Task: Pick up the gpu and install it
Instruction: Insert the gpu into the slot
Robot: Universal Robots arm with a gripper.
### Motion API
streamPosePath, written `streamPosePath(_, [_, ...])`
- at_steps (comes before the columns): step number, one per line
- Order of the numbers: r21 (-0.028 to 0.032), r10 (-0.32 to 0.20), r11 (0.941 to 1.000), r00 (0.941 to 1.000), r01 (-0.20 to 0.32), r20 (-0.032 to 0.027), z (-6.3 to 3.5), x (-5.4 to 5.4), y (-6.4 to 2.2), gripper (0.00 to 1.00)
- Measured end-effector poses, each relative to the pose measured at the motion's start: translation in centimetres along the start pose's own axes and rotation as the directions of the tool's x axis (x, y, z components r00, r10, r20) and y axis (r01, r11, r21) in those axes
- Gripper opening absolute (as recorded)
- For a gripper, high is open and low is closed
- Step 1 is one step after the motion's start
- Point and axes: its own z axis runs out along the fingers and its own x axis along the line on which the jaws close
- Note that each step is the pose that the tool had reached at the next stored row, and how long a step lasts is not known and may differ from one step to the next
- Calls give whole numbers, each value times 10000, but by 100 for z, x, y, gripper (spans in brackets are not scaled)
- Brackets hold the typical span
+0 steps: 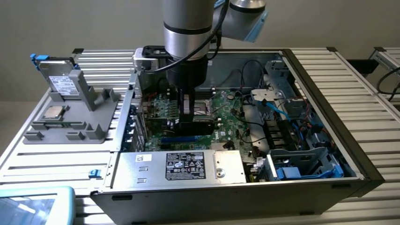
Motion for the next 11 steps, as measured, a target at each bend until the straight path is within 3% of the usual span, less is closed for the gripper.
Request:
streamPosePath(8, [-7, 14, 10000, 10000, -14, -58, 10, -41, 0, 27])
streamPosePath(11, [-9, 23, 10000, 9999, -23, -129, 19, -60, 0, 27])
